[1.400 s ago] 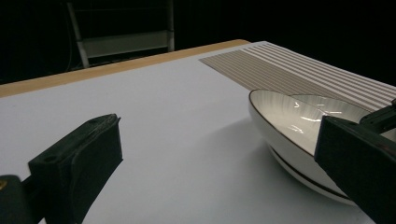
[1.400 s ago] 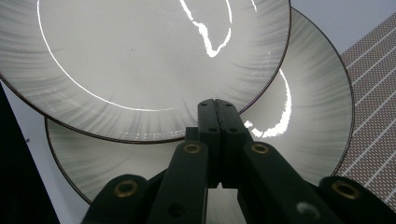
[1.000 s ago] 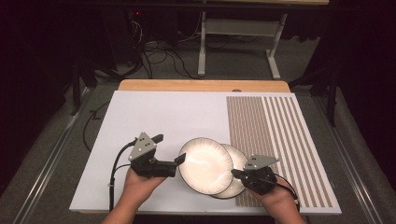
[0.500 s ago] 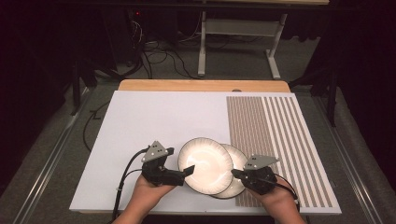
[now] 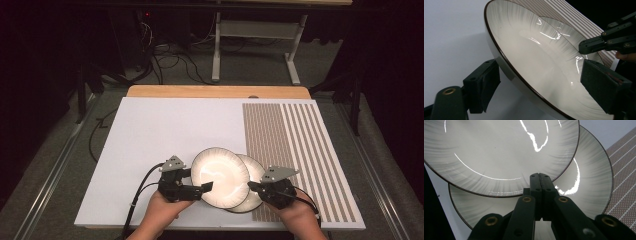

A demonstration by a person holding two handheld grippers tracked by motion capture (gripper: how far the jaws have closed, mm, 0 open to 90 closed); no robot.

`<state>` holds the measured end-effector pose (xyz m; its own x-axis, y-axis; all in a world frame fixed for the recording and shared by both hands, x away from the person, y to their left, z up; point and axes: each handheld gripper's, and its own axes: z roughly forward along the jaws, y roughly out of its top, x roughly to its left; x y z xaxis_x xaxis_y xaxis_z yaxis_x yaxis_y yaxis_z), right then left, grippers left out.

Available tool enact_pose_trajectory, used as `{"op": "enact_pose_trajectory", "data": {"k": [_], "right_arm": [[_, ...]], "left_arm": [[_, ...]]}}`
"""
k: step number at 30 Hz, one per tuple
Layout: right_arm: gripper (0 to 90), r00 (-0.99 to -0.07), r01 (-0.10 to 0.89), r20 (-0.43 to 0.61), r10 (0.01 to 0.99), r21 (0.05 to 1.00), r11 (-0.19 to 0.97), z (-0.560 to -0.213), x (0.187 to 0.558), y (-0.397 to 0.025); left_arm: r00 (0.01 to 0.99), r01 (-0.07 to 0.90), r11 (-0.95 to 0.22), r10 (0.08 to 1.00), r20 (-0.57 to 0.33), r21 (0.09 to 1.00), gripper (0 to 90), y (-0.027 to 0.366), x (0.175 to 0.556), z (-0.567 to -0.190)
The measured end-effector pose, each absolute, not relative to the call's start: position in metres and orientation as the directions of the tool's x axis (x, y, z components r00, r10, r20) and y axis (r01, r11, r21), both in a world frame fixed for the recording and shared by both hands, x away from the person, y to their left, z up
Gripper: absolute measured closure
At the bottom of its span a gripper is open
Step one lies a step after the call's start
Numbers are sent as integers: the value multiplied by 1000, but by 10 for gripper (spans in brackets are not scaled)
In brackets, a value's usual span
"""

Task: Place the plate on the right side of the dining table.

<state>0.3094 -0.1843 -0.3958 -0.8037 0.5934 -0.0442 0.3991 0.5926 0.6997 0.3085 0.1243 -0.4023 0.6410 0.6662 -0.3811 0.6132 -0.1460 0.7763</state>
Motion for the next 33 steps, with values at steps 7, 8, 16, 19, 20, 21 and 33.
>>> {"op": "enact_pose_trajectory", "data": {"k": [7,8,16,19,20,21,33], "right_arm": [[900,-805,396,-46,591,700,594,-396,309,-184],[900,-804,397,-51,592,696,599,-395,309,-184],[900,-805,393,-58,590,692,606,-395,309,-184],[900,-805,393,-58,590,692,605,-395,308,-184],[900,-805,393,-59,590,692,605,-395,308,-184],[900,-805,393,-59,590,692,605,-395,308,-184],[900,-800,392,-59,597,701,595,-392,307,-186]], "left_arm": [[610,684,-115,633,-478,721,288,125,313,-410],[599,695,-114,639,-483,710,342,125,314,-410],[571,742,-132,637,-517,657,443,120,316,-411],[567,742,-133,647,-510,657,454,119,316,-411],[562,745,-130,651,-511,654,464,119,316,-411],[559,747,-128,652,-513,652,464,119,316,-411],[517,768,-93,673,-528,633,563,119,317,-410]]}}
